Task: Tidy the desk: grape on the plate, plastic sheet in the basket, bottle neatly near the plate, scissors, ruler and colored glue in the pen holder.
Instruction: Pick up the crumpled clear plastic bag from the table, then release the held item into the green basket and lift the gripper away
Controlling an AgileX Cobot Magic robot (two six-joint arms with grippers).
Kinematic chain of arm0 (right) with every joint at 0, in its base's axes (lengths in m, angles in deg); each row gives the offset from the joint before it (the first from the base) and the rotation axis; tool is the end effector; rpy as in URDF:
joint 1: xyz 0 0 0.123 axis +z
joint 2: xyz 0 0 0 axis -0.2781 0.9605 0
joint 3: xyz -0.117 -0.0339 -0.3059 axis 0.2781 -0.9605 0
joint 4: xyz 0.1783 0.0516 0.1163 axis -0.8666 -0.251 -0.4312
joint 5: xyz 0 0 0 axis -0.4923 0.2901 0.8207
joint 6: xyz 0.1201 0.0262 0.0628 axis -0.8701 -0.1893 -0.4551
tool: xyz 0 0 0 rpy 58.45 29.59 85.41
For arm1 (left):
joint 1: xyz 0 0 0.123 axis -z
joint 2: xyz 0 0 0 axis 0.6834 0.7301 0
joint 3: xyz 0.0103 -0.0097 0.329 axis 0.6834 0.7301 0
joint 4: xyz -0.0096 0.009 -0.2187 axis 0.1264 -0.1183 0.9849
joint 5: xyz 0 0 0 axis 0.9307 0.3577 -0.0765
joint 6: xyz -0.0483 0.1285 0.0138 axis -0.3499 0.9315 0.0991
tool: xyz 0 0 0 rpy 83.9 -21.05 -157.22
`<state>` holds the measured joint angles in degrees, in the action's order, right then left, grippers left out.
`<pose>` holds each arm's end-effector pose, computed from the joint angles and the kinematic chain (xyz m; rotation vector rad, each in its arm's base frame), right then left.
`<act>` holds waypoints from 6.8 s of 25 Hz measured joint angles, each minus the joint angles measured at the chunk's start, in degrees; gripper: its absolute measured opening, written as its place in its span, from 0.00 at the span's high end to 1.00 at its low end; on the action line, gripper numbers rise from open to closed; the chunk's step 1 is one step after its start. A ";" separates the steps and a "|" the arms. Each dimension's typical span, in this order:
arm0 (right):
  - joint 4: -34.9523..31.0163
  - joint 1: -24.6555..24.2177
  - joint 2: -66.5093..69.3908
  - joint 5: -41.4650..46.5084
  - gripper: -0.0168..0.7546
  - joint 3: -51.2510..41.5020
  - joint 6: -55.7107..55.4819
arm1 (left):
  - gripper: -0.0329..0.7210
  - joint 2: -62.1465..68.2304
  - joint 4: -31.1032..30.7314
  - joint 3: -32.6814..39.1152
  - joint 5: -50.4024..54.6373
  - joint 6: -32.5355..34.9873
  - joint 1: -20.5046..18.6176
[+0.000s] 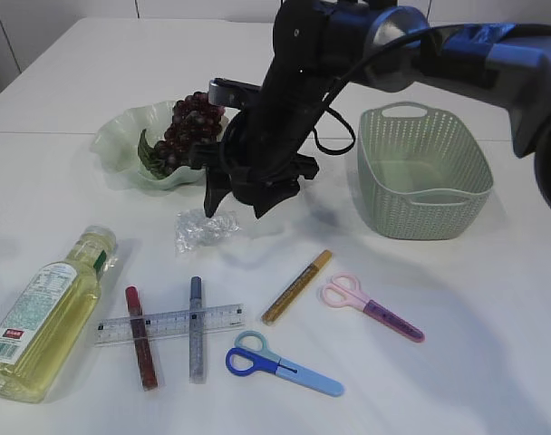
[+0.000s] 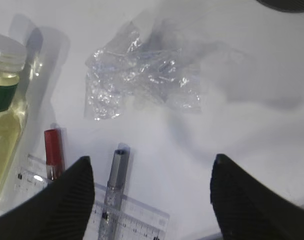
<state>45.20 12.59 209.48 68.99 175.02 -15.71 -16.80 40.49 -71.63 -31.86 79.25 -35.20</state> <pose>0.4302 0.2853 0.1951 -0.4534 2.8820 0.5987 0.1868 -0.0541 0.2998 0.1921 2.7106 -0.3282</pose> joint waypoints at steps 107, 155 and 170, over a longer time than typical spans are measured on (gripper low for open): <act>-3.71 3.59 12.30 -16.55 0.32 7.80 -30.10 | 0.46 0.56 0.21 0.00 -0.44 0.00 0.00; 11.13 -2.49 -3.28 5.66 0.96 8.17 -10.80 | 0.46 0.56 0.21 0.00 -0.55 0.00 0.00; 21.84 -17.67 -9.17 6.22 0.96 8.17 -10.16 | 0.46 0.56 0.21 0.00 -0.44 0.00 0.00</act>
<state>67.04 -5.09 200.31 75.21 183.19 -25.88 -16.24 40.70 -71.63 -32.30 79.25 -35.20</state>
